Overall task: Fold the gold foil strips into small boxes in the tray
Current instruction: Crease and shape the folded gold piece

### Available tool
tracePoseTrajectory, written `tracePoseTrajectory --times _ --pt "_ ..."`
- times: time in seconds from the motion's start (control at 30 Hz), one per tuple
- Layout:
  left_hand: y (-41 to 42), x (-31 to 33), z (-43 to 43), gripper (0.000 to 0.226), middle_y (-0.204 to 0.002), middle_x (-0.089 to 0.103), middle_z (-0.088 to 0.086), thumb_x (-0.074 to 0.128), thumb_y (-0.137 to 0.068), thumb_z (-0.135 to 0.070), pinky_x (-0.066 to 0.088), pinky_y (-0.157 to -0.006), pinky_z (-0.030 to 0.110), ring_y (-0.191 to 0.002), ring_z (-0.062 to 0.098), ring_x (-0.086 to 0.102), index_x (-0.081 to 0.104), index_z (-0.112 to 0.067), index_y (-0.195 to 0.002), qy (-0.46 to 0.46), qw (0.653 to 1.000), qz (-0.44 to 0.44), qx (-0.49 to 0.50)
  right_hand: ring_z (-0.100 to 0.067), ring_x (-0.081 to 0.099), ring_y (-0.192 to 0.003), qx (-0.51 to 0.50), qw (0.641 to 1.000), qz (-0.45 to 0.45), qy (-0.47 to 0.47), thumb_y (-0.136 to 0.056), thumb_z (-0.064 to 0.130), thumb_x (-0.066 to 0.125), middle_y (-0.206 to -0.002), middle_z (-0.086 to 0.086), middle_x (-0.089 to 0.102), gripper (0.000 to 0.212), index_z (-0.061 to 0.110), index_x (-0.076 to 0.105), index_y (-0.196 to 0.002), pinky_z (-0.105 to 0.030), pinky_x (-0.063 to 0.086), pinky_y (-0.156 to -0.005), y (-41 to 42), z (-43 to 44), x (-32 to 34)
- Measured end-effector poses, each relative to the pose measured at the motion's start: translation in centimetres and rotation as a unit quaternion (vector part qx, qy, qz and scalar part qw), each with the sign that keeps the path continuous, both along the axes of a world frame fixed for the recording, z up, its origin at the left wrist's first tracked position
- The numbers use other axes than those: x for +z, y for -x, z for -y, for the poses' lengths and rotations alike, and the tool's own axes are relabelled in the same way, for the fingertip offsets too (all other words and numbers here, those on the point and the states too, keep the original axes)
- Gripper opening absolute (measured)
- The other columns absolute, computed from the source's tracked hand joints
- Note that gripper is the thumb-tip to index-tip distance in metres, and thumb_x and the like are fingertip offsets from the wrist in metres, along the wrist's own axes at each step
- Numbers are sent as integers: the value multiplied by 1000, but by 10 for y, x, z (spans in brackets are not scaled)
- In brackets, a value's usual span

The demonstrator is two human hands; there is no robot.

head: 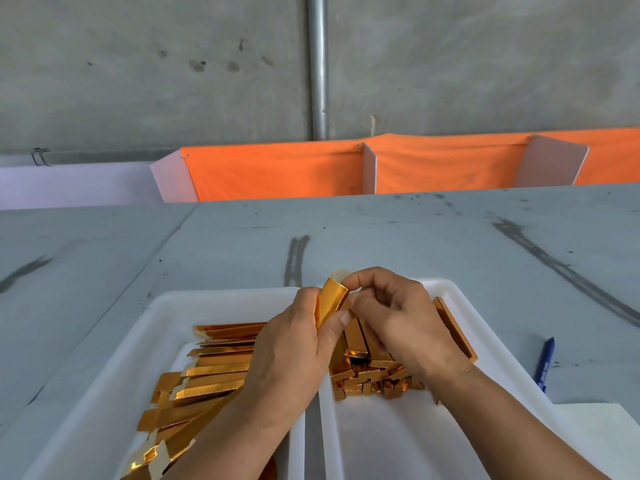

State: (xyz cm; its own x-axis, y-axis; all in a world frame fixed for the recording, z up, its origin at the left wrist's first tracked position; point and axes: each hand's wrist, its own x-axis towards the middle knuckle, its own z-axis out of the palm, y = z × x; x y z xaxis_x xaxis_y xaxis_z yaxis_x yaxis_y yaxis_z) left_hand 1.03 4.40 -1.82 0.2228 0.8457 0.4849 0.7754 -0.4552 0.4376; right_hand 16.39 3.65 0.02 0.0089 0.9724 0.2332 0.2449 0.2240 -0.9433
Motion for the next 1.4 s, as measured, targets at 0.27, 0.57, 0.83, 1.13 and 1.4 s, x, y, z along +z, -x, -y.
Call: tracePoseTrajectory --times 0.27,0.57,0.83,1.13,1.4 --pt "-3 -4 4 62 -72 45 -19 15 -79 -71 36 -52 7 -63 1 53 42 -33 -120 -18 998 -44 -47 -2 44 -44 -22 993 113 28 -88 14 51 -52 11 53 21 23 65 -75 -26 38 -47 -6 -3 4" --pt "-3 -5 0 54 -70 47 -18 21 -80 -70 36 -50 8 -63 0 54 40 -35 -116 2 999 -15 -31 3 53 -74 -88 983 141 -77 -95 16 54 -77 13 54 31 42 64 -107 -7 40 -60 -8 -1 3" --pt "-3 -2 -1 55 -69 45 -17 22 -80 -68 36 -50 9 -60 2 53 42 -31 -117 -1 999 -31 -29 5 54 -91 -78 980 148 -103 -92 12 60 -102 14 52 25 34 71 -92 -5 43 -71 -2 0 3" --pt "-5 -1 3 60 -84 51 -17 15 -81 -67 49 -62 15 -73 6 60 39 -31 -122 -36 996 -78 -11 -9 62 -97 -34 999 13 6 -91 13 63 -105 12 60 16 27 72 -90 -33 55 -85 2 -2 4" --pt "-5 -1 1 55 -84 49 -17 16 -84 -64 43 -59 12 -73 7 58 38 -31 -123 -38 996 -86 5 -1 62 -65 -11 997 -52 55 -95 23 63 -78 3 73 16 22 77 -88 -13 49 -61 4 1 5"
